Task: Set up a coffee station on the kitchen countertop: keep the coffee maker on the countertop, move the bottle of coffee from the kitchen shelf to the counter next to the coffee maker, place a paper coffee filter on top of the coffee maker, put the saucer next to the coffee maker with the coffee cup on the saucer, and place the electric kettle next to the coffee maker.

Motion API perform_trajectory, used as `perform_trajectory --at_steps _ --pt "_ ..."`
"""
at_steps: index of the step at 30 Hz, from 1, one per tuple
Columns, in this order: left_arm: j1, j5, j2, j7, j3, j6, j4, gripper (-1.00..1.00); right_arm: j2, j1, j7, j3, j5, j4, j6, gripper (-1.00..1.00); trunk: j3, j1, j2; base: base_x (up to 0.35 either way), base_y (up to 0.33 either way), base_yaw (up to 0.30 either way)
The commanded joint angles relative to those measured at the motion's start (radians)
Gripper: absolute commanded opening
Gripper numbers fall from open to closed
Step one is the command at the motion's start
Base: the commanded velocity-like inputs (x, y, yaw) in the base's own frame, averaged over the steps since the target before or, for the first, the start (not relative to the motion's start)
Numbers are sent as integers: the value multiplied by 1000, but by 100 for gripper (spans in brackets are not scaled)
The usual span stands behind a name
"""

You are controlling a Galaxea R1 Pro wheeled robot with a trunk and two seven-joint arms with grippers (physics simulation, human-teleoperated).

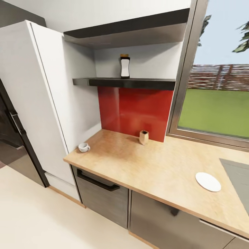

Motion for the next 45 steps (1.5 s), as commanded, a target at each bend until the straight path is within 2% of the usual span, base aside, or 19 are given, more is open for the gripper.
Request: perform_trajectory --at_steps 1,13,18,22,25,28,32,37,40,43,45 --pt "1 8 0 0 2 -2 -2 100 0 -1 -1 9 -8 -1 5 100 -2 1 -2 235 265 0" --pt "0 8 -1 0 1 -2 -2 100 1 -1 1 10 -7 -1 7 100 -2 1 -2 223 279 0" --pt "-2 0 11 -2 -6 -1 -12 100 1 82 2 9 -13 7 15 100 -1 1 -2 8 162 -76" --pt "-2 -8 15 -4 -11 -1 -67 100 1 111 4 7 -15 7 14 100 1 1 -2 1 18 -246" --pt "-1 -22 27 -6 -14 -1 -148 100 2 128 4 6 -16 7 14 100 2 1 -2 0 5 -281" --pt "-1 -37 51 -12 -14 -2 -251 100 2 148 5 4 -18 6 14 100 2 1 -2 0 2 -293" --pt "0 -39 75 -55 -11 -2 -378 100 2 175 5 3 -30 6 13 100 2 1 -2 0 1 -298" --pt "-1 -35 84 -163 -5 -1 -558 100 2 195 5 2 -107 6 13 100 2 1 -2 0 0 -300" --pt "-1 -31 84 -213 4 5 -729 100 2 199 5 2 -148 5 13 100 2 1 -2 0 0 -300" --pt "-2 -22 84 -227 15 11 -846 100 3 199 4 2 -159 4 13 100 2 1 -2 0 0 -300" --pt "-9 5 82 -233 32 16 -993 100 4 200 4 2 -165 3 13 100 2 1 -2 0 0 -300"
